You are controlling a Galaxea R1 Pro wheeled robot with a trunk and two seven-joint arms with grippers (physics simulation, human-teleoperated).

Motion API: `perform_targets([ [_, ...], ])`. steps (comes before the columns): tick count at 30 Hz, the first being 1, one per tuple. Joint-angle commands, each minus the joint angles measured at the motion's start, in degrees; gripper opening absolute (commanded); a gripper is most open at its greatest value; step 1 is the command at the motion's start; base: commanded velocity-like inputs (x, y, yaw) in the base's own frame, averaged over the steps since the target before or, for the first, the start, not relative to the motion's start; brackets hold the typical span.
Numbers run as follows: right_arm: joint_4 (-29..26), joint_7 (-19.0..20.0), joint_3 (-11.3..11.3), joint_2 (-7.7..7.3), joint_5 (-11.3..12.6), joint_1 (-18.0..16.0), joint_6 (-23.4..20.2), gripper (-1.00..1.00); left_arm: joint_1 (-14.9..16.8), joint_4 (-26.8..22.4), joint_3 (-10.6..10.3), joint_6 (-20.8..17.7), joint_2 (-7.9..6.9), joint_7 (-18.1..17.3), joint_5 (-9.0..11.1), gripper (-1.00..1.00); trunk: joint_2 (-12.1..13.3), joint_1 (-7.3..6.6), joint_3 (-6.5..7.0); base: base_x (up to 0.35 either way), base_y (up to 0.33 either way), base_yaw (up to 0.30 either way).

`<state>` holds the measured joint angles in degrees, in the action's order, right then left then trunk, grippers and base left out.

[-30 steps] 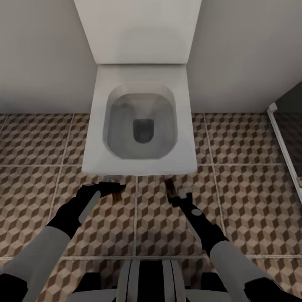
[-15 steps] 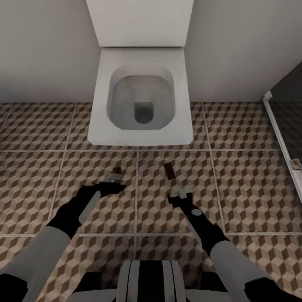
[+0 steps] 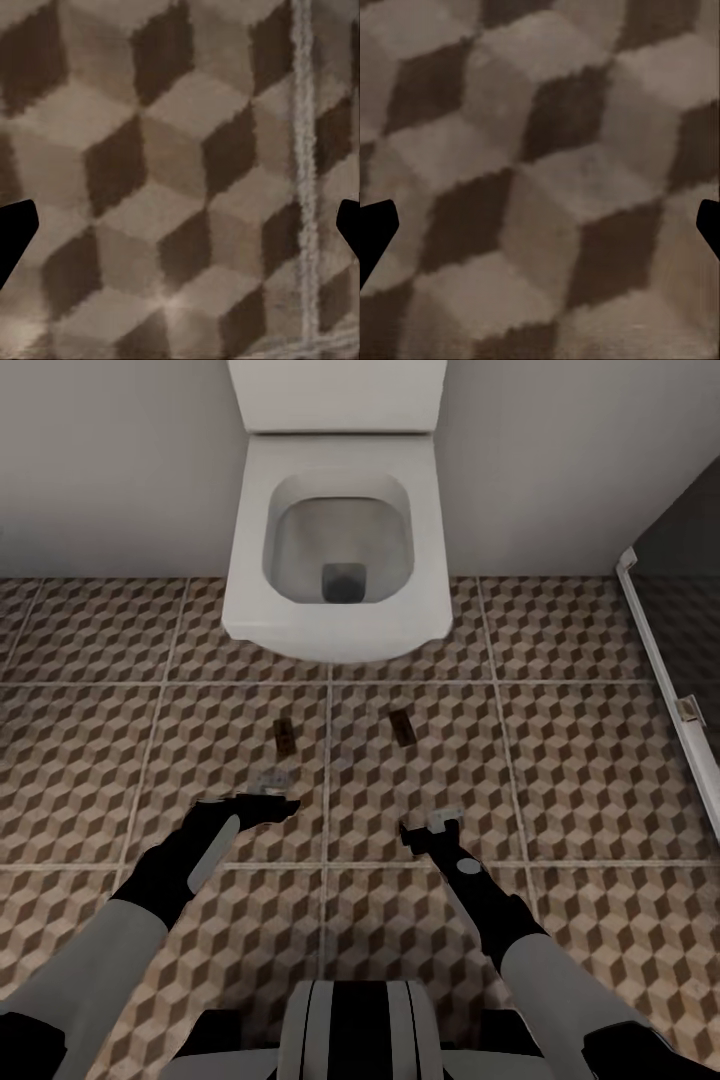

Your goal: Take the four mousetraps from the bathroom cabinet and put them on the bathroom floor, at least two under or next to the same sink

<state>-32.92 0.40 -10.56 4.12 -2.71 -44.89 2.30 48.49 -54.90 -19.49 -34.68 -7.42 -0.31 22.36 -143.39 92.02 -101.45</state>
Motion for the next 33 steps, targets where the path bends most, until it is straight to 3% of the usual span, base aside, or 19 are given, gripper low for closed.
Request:
perform_targets([
  [1,0.0,0.0,0.0,0.03,-0.3,0.0,0.2,1.00,0.0,-0.1,-0.1,-0.2,-0.05,0.0,0.0,1.00,0.0,-0.04,-0.02,-0.317,0.000,0.000],
  [22,0.0,0.0,0.0,0.07,-0.3,0.0,0.2,1.00,0.0,1.0,-0.1,-0.2,0.03,0.0,0.0,1.00,0.0,-0.04,-0.02,-0.307,0.000,0.000],
  [33,0.0,0.0,0.0,0.07,-0.3,0.0,0.8,1.00,0.0,2.2,-0.1,-0.2,0.21,0.0,0.0,1.00,0.0,-0.04,-0.02,-0.073,0.000,0.000],
])
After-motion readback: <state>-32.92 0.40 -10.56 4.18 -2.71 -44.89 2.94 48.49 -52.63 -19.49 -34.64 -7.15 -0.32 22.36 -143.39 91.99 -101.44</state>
